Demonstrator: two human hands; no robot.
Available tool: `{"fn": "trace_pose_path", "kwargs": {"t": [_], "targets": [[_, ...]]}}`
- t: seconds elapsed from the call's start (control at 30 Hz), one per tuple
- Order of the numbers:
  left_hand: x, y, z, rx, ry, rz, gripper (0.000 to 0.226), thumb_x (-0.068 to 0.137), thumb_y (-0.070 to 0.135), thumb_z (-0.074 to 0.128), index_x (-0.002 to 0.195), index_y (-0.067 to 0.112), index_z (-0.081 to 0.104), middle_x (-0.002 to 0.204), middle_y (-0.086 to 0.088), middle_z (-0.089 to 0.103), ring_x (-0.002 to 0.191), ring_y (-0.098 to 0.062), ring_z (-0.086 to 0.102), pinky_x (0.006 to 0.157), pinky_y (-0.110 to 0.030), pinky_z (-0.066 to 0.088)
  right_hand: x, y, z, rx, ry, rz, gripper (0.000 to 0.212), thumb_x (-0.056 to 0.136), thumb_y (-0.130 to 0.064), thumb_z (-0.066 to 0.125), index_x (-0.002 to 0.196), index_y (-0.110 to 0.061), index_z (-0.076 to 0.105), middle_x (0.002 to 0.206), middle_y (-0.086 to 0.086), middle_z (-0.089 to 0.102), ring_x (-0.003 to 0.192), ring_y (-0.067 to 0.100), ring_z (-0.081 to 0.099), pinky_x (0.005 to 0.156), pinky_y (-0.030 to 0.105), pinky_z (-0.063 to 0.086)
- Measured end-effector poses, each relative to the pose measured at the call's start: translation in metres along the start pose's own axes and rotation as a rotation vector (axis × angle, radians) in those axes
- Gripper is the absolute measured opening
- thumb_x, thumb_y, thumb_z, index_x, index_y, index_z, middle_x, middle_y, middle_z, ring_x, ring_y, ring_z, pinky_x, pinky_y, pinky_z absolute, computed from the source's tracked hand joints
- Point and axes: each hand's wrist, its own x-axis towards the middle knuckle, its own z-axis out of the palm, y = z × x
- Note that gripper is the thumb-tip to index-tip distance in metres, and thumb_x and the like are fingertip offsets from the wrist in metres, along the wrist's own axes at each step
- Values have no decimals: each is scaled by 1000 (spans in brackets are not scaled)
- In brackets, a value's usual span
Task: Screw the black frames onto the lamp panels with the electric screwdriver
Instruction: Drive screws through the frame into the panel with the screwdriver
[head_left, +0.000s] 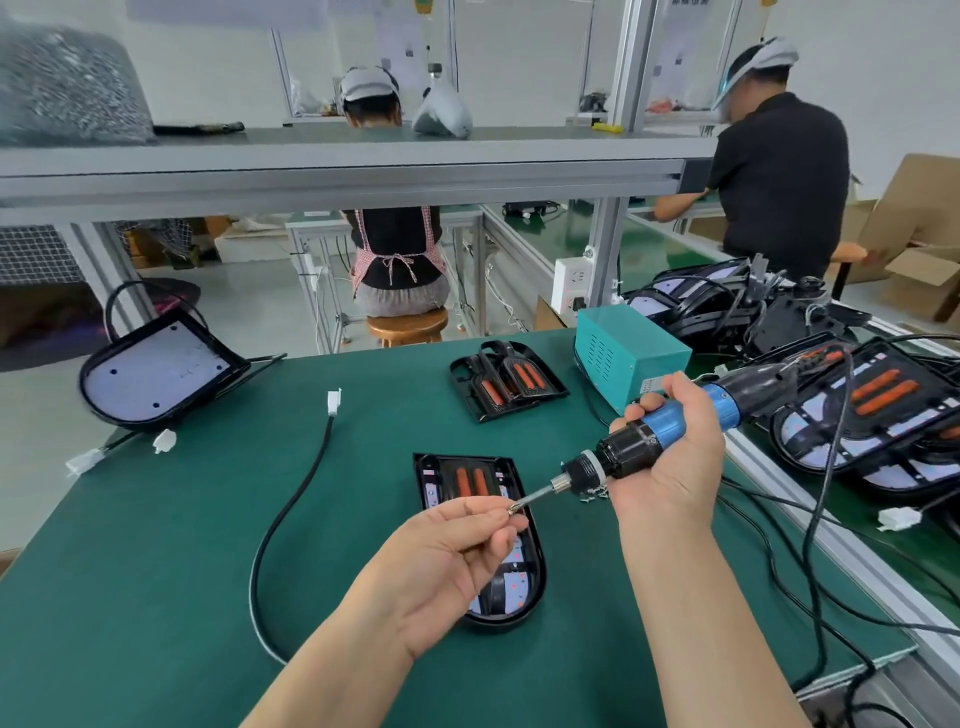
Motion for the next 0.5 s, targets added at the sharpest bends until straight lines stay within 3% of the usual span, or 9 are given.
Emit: {"fn": "trace_pose_path", "kwargs": {"t": [0.5], "targets": [[-8,-5,-7,-105,72,45,7,69,-12,68,70,-8,74,81,-26,70,58,-19,67,51,-20,57,-12,8,7,-57,-15,-14,13,88,-23,72,92,-22,59,66,-6,59,55,11,55,53,19,48]]}}
